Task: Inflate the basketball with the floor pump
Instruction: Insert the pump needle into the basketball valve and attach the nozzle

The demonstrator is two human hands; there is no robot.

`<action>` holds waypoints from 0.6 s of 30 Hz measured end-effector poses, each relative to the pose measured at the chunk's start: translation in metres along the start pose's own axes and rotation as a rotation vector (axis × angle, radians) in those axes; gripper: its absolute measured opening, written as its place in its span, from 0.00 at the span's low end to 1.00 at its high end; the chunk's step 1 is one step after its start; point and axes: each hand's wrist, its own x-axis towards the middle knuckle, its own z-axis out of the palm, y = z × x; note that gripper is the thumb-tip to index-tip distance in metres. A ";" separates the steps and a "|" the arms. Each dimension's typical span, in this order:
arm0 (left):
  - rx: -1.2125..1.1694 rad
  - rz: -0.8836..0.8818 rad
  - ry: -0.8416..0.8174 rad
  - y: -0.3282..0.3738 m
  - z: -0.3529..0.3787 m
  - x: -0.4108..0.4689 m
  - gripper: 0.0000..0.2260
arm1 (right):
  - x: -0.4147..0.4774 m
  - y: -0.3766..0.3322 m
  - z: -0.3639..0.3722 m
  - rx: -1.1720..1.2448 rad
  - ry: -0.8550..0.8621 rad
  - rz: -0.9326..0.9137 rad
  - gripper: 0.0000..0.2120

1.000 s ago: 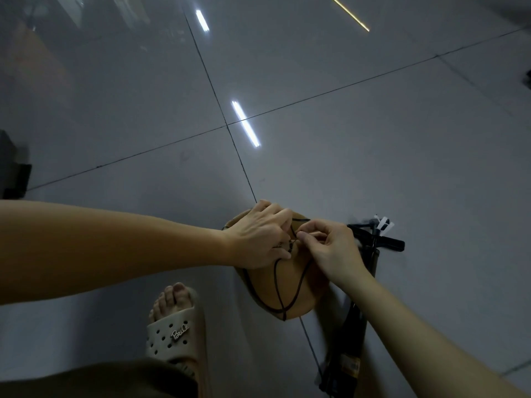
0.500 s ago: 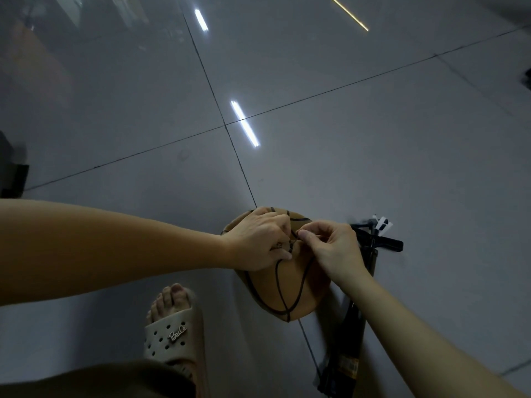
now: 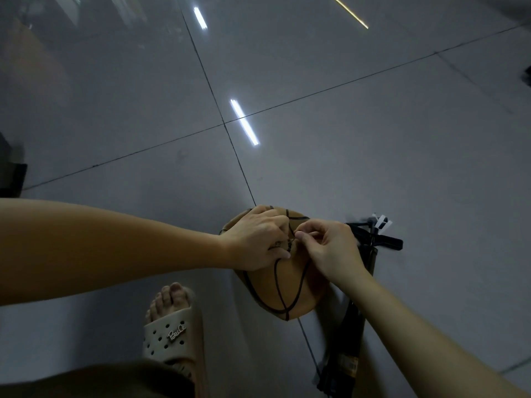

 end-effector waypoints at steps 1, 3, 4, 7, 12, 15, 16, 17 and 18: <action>0.002 0.008 0.005 0.000 -0.001 0.000 0.13 | 0.000 -0.002 0.000 -0.029 -0.013 -0.017 0.03; 0.012 0.018 0.014 -0.001 -0.002 0.002 0.12 | 0.001 -0.002 0.001 -0.099 -0.026 -0.054 0.03; 0.017 0.016 0.012 0.000 -0.004 0.003 0.12 | 0.002 -0.002 0.001 -0.135 -0.027 -0.066 0.03; 0.027 0.004 -0.013 0.001 -0.007 0.007 0.12 | 0.006 -0.004 0.000 -0.234 -0.035 -0.103 0.04; 0.060 -0.007 -0.062 0.003 -0.018 0.011 0.13 | 0.017 -0.016 -0.015 -0.506 -0.145 -0.244 0.05; 0.080 -0.025 -0.055 0.003 -0.028 0.013 0.11 | 0.028 -0.026 -0.024 -0.608 -0.206 -0.273 0.06; 0.080 -0.034 -0.044 0.002 -0.032 0.013 0.10 | 0.031 -0.029 -0.026 -0.617 -0.206 -0.274 0.07; 0.072 -0.038 -0.034 0.001 -0.036 0.013 0.10 | 0.034 -0.033 -0.027 -0.617 -0.204 -0.275 0.07; 0.064 -0.031 -0.026 -0.001 -0.039 0.012 0.10 | 0.035 -0.036 -0.027 -0.614 -0.204 -0.280 0.08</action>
